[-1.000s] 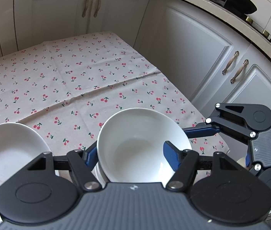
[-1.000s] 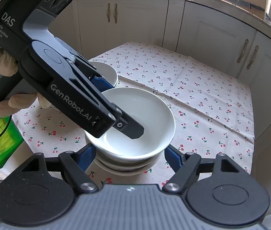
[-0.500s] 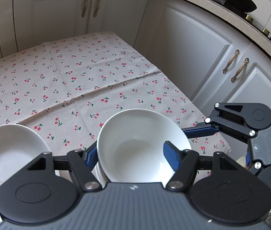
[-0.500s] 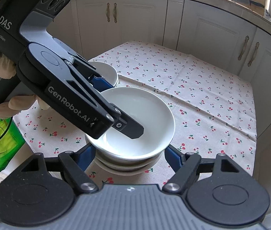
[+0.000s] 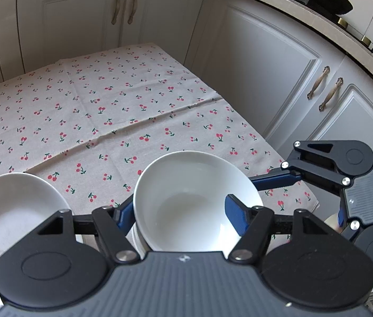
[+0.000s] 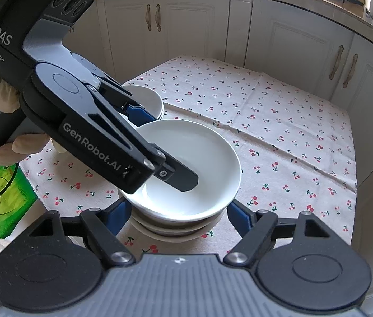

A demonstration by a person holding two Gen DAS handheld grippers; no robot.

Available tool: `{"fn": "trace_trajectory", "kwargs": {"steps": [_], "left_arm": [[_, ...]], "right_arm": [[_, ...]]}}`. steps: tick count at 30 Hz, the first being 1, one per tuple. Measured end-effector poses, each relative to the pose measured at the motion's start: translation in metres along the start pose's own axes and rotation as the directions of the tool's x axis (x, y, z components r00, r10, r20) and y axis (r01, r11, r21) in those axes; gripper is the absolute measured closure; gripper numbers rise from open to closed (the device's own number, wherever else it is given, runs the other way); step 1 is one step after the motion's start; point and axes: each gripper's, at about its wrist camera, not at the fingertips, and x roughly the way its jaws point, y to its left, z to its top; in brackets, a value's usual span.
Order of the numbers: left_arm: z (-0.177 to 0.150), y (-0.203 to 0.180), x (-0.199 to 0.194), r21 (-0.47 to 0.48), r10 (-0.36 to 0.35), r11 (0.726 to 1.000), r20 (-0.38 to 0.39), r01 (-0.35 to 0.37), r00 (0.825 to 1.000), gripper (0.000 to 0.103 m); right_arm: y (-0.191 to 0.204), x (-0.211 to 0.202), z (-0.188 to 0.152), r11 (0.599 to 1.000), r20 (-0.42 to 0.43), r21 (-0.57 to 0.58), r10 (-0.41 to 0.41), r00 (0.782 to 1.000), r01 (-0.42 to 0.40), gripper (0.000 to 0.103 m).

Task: Organize plates and bowls
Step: 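Open both tools to release the bowl and withdraw them, then grasp the stacked bowls from opposite sides with the left and right tools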

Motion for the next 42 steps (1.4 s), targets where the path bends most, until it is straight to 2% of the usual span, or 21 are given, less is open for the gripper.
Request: {"fn": "trace_trajectory", "kwargs": {"steps": [8, 12, 17, 20, 28, 35, 37, 40, 42], "left_arm": [[0.000, -0.001, 0.001, 0.013, -0.001, 1.000, 0.004, 0.001, 1.000, 0.033], [-0.001, 0.001, -0.001, 0.011, -0.022, 1.000, 0.019, 0.022, 1.000, 0.032], [-0.003, 0.003, -0.012, 0.035, 0.002, 0.999, 0.068, -0.004, 0.998, 0.031], [-0.008, 0.010, -0.019, 0.048, 0.028, 0.998, 0.097, -0.032, 0.995, 0.031], [-0.022, 0.043, -0.023, -0.034, 0.052, 0.998, 0.100, -0.049, 0.994, 0.031], [-0.031, 0.053, -0.021, -0.058, 0.055, 0.997, 0.090, -0.050, 0.994, 0.030], [-0.032, 0.053, -0.026, -0.048, 0.050, 0.998, 0.110, -0.045, 0.993, 0.030], [-0.036, 0.049, -0.038, -0.015, 0.026, 1.000, 0.144, -0.024, 0.989, 0.027], [-0.041, 0.044, -0.045, 0.029, 0.007, 1.000, 0.164, -0.012, 0.987, 0.019]], "right_arm": [[-0.002, 0.000, 0.000, 1.000, 0.000, 0.009, 0.010, 1.000, -0.010, 0.018], [-0.002, 0.001, -0.002, 1.000, 0.014, 0.002, -0.011, 1.000, 0.011, 0.006], [-0.006, -0.006, -0.004, 0.999, 0.038, 0.032, -0.006, 0.999, 0.005, 0.002], [-0.009, -0.010, -0.008, 0.998, 0.047, 0.057, -0.003, 0.999, 0.001, 0.002], [-0.015, -0.019, -0.018, 0.994, 0.069, 0.111, 0.003, 0.998, -0.011, 0.002], [-0.013, -0.021, -0.019, 0.994, 0.073, 0.113, -0.003, 0.997, -0.005, 0.002], [-0.011, -0.023, -0.019, 0.995, 0.075, 0.103, -0.010, 0.997, 0.002, 0.002], [-0.009, -0.024, -0.021, 0.997, 0.070, 0.071, -0.023, 0.997, 0.018, 0.000], [-0.007, -0.023, -0.023, 0.999, 0.061, 0.037, -0.041, 0.997, 0.039, 0.000]]}}
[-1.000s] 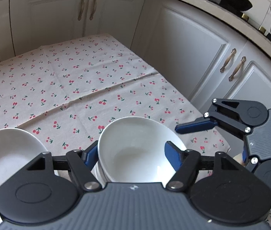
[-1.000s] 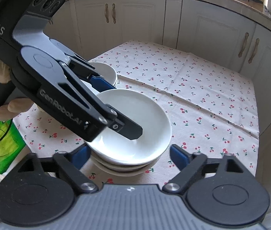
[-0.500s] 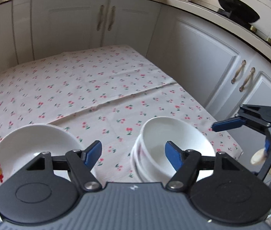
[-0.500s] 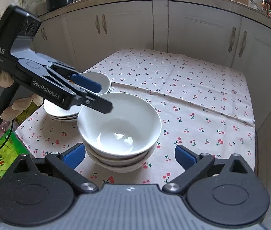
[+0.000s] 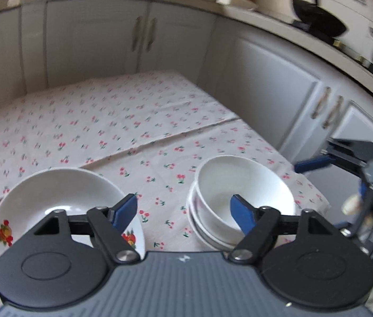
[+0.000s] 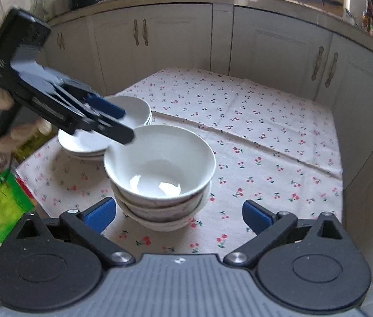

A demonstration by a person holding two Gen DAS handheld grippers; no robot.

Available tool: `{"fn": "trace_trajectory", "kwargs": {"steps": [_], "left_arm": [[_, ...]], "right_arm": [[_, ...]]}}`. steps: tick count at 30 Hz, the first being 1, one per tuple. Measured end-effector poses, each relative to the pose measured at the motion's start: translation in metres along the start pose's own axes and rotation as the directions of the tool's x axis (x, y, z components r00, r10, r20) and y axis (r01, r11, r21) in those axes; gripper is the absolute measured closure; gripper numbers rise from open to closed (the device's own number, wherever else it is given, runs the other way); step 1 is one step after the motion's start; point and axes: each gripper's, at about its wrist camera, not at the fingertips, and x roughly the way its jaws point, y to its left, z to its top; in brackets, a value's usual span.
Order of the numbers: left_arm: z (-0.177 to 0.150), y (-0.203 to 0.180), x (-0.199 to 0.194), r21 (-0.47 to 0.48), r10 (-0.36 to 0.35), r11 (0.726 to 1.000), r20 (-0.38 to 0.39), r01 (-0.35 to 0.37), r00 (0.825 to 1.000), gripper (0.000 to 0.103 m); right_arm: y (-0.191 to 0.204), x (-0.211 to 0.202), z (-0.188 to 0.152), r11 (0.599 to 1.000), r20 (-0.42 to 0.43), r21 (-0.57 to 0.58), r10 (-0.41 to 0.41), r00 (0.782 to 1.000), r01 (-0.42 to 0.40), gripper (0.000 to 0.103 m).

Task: Organize plates and bowls
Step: 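Grasp the stacked bowls from opposite sides with the left and right tools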

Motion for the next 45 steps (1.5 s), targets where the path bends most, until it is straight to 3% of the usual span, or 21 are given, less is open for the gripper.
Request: {"fn": "trace_trajectory", "kwargs": {"steps": [3, 11, 17, 26, 29, 36, 40, 45], "left_arm": [[-0.011, -0.012, -0.009, 0.075, -0.018, 0.997, 0.010, 0.017, 1.000, 0.011], [-0.034, -0.035, 0.013, 0.234, -0.028, 0.971, -0.111, 0.053, 0.993, 0.011], [-0.040, -0.048, 0.036, 0.316, -0.012, 0.947, -0.159, 0.063, 0.987, 0.011], [-0.043, -0.052, 0.068, 0.364, 0.006, 0.928, -0.217, 0.075, 0.976, 0.011], [-0.045, -0.053, 0.074, 0.385, 0.012, 0.919, -0.231, 0.080, 0.973, 0.011], [-0.043, -0.050, 0.080, 0.405, -0.009, 0.908, -0.236, 0.106, 0.972, 0.011], [-0.041, -0.049, 0.079, 0.407, -0.027, 0.905, -0.242, 0.127, 0.970, 0.012], [-0.037, -0.045, 0.075, 0.425, -0.047, 0.893, -0.242, 0.149, 0.969, 0.012]], "right_arm": [[0.001, 0.008, -0.005, 0.999, -0.042, -0.041, -0.017, 0.999, 0.015, 0.000], [0.000, 0.043, -0.021, 0.995, -0.134, -0.097, -0.033, 0.990, 0.020, 0.000], [-0.004, 0.055, -0.020, 0.993, -0.137, -0.122, -0.018, 0.990, 0.001, 0.000], [-0.011, 0.077, -0.024, 0.988, -0.165, -0.154, -0.001, 0.986, -0.025, 0.000], [-0.019, 0.081, -0.025, 0.992, -0.172, -0.104, 0.048, 0.984, -0.066, 0.000], [-0.021, 0.078, -0.035, 0.990, -0.102, -0.120, 0.063, 0.993, -0.075, 0.000], [-0.022, 0.078, -0.029, 0.988, -0.128, -0.129, 0.069, 0.989, -0.085, 0.000], [-0.018, 0.080, -0.020, 0.963, -0.135, -0.233, 0.107, 0.985, -0.137, 0.000]]}}
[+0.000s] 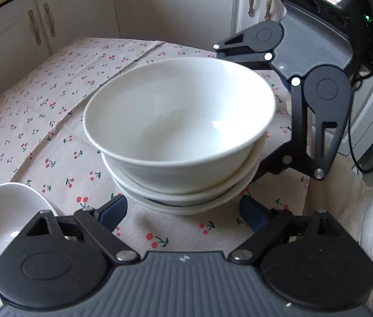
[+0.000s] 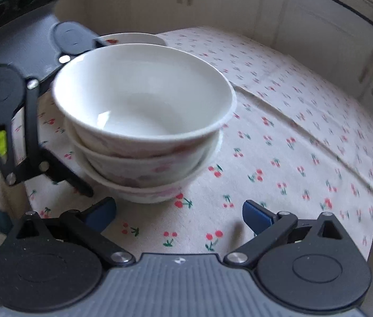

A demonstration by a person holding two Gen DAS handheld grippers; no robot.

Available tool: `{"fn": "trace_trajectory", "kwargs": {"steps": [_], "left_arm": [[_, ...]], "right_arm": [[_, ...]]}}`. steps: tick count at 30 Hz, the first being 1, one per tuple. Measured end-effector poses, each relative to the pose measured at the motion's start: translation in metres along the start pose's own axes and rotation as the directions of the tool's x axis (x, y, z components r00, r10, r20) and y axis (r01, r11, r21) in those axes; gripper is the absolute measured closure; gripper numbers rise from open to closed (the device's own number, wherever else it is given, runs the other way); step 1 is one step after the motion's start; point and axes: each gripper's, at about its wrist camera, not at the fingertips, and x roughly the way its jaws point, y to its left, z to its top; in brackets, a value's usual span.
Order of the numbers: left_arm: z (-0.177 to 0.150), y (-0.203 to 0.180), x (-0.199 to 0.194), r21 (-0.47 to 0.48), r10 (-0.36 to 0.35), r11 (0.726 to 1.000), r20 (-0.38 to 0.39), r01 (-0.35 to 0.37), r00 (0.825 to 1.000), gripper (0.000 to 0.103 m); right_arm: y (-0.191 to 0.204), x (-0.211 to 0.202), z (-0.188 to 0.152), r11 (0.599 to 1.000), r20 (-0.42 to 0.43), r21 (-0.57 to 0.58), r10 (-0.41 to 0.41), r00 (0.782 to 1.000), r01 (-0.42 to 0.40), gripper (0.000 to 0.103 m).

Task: Organize plates and bowls
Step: 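Grasp the stacked bowls from opposite sides with the left and right tools, then lift and carry the bowl stack with both tools onto the plate stack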

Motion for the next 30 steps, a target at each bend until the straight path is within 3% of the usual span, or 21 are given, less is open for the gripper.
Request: {"fn": "trace_trajectory", "kwargs": {"steps": [5, 12, 30], "left_arm": [[0.001, 0.008, -0.004, 0.014, -0.034, 0.999, 0.031, 0.034, 0.999, 0.012], [0.003, 0.011, -0.004, 0.052, -0.111, 0.993, 0.042, 0.108, 0.993, 0.018], [0.014, 0.024, -0.001, 0.076, -0.176, 0.982, 0.003, 0.176, 0.984, 0.019]], "right_arm": [[0.001, -0.009, 0.013, 0.992, 0.033, -0.094, 0.090, 0.995, -0.086, 0.001], [0.003, -0.008, 0.022, 0.965, -0.017, -0.213, 0.153, 0.988, -0.153, 0.015], [-0.011, -0.002, 0.028, 0.956, -0.032, -0.200, 0.213, 0.977, -0.215, 0.016]]}}
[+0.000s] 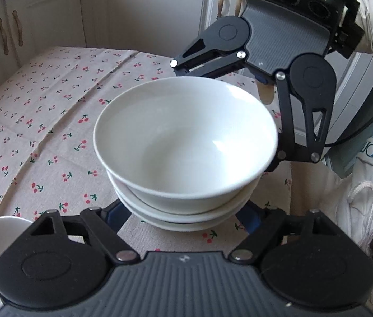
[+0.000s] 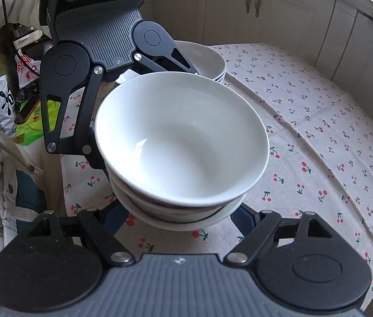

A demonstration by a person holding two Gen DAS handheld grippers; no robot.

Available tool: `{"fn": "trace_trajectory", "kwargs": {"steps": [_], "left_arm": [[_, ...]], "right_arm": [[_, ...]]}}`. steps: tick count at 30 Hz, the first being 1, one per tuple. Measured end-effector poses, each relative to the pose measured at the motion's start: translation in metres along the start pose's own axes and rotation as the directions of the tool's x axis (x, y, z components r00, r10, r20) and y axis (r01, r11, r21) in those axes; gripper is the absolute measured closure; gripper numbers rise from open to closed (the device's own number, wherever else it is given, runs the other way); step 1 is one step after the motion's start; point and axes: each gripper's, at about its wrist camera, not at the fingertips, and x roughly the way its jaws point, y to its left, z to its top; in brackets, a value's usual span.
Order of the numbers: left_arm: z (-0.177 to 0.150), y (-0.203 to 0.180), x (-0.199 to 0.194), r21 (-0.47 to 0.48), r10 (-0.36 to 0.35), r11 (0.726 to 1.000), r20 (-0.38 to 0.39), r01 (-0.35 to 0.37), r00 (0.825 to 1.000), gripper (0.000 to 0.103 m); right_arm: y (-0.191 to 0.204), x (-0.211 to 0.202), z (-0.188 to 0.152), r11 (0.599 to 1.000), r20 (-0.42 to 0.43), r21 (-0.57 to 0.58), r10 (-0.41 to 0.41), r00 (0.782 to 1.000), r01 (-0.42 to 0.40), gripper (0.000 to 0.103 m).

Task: Organize plates and bowls
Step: 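Lift and carry the bowl stack with both tools onto the plate stack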

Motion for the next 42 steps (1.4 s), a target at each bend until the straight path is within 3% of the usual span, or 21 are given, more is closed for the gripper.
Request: {"fn": "trace_trajectory", "kwargs": {"steps": [22, 35, 42], "left_arm": [[0.002, -0.009, -0.009, 0.034, 0.036, 0.999, 0.009, -0.036, 0.999, 0.020], [-0.004, -0.018, -0.048, 0.052, 0.073, 0.996, 0.075, -0.077, 0.994, 0.020], [-0.017, -0.013, -0.077, 0.034, 0.129, 0.991, 0.106, -0.133, 0.986, 0.020]], "right_arm": [[0.007, -0.007, 0.007, 0.999, -0.012, 0.028, -0.020, 1.000, 0.020, 0.016], [0.032, -0.027, 0.041, 0.996, -0.034, -0.036, -0.081, 0.996, 0.080, 0.016], [0.044, -0.024, 0.074, 0.990, -0.030, -0.102, -0.100, 0.995, 0.096, 0.016]]}}
